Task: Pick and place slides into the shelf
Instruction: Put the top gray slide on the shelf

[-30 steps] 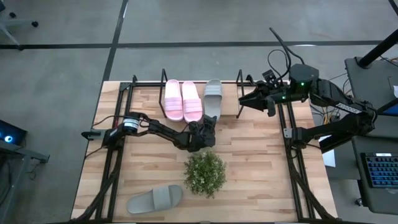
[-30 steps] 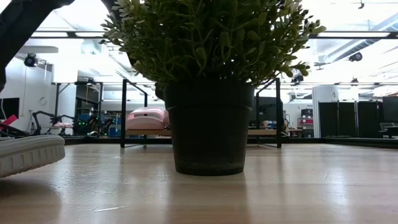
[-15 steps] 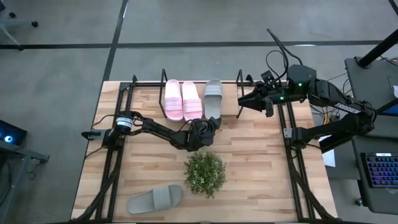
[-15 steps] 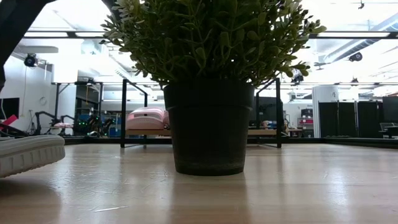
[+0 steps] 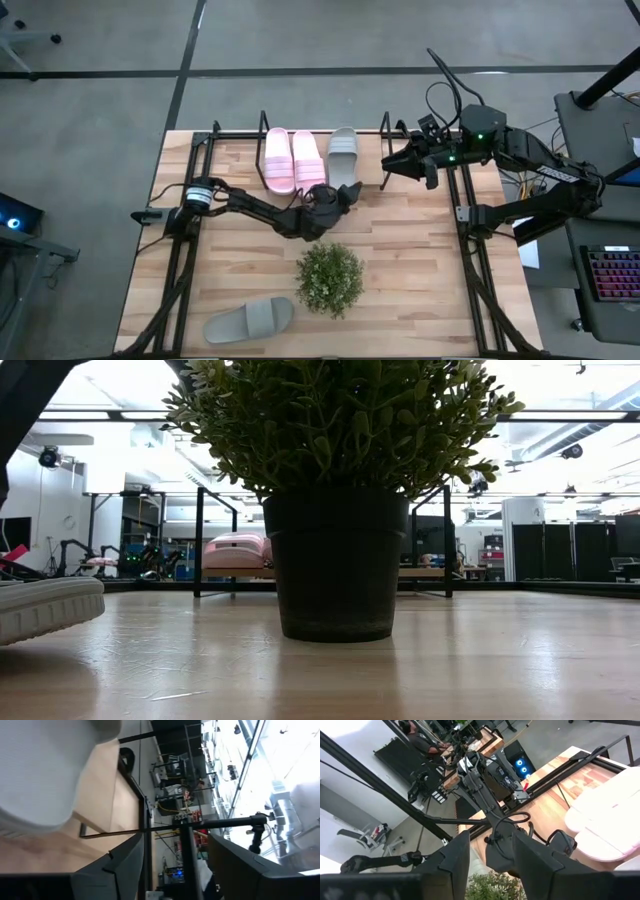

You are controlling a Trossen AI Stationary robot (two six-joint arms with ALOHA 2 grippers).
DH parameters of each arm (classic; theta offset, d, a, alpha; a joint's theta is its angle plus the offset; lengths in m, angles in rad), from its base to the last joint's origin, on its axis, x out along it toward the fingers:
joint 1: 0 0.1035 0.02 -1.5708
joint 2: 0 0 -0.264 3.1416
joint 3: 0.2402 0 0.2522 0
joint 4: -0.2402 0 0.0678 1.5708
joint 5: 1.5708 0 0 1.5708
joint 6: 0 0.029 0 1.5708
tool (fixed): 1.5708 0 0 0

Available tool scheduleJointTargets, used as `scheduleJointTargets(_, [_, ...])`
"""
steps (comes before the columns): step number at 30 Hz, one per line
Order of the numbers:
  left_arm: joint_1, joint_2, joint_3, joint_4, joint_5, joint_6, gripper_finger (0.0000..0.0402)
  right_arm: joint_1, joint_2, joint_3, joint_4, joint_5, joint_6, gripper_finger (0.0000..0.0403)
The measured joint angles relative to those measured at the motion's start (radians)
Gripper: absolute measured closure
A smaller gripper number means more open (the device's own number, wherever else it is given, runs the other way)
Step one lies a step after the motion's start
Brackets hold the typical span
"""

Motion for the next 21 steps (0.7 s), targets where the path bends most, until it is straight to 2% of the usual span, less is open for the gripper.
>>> scheduleJointTargets(12, [0.022, -0.002, -0.002, 0.296, 0.065, 0.309, 0.0198, 0.0, -0.013, -0.001, 0.003, -0.008, -0.005, 0.0257])
scheduleJointTargets(17, [0.044, -0.03, -0.005, 0.355, 0.13, 0.393, 0.0198, 0.0, -0.022, -0.001, 0.006, -0.008, -0.007, 0.0259])
scheduleJointTargets(21, [0.073, -0.107, -0.028, 0.345, 0.243, 0.53, 0.0198, 0.0, -0.027, -0.001, 0.039, -0.008, -0.007, 0.0257])
